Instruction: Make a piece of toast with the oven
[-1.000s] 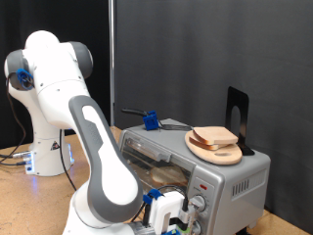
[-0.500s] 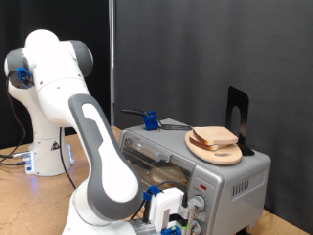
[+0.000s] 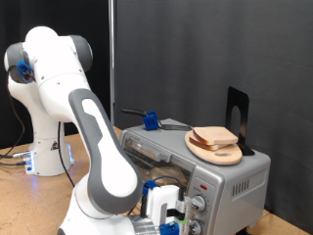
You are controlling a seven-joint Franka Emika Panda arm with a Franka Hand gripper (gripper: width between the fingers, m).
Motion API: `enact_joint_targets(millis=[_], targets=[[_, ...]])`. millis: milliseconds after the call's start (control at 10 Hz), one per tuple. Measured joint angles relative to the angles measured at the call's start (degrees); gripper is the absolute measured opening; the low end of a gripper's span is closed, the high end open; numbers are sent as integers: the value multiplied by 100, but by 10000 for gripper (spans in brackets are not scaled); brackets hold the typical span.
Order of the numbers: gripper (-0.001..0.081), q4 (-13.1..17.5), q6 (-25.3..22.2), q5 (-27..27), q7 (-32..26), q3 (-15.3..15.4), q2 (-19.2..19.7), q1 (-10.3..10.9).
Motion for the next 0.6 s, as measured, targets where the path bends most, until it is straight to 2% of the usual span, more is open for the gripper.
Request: enact_joint_targets(millis=[600], targets=[[104,-443,281,651,-1809,11,-195,-12]])
